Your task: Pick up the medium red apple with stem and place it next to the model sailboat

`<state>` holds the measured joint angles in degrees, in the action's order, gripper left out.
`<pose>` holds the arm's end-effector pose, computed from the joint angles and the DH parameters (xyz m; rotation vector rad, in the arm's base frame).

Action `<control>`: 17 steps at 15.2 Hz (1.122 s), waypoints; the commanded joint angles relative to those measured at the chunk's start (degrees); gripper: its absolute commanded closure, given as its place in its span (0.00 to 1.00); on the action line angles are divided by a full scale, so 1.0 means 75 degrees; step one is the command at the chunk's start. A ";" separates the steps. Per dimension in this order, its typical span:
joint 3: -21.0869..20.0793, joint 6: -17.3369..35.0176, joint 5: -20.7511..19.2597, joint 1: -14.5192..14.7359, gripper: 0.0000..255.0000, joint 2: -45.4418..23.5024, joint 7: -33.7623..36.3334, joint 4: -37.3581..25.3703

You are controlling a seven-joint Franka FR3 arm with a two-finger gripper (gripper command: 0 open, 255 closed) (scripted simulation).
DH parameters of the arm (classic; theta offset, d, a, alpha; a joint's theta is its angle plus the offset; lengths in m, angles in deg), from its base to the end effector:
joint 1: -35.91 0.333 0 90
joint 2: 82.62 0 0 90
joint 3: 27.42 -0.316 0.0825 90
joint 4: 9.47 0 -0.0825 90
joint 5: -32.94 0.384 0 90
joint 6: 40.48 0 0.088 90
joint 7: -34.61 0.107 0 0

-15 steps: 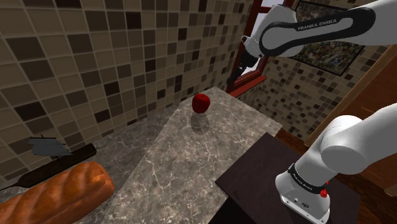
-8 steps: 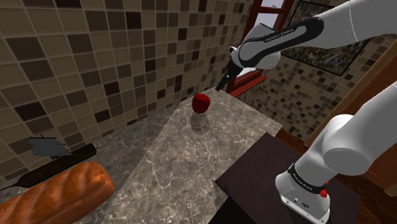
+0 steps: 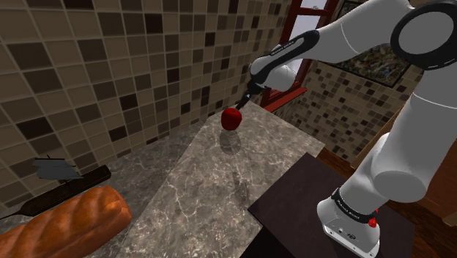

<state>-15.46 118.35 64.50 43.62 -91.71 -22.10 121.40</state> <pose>0.5515 -0.0629 0.3168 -2.9561 -0.6630 -0.6287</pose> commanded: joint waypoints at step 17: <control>-0.0455 0.0478 0.0941 -0.0236 1.00 -0.1068 -0.0768 -0.0573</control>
<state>-18.80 122.05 71.55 41.80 -99.62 -27.87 117.01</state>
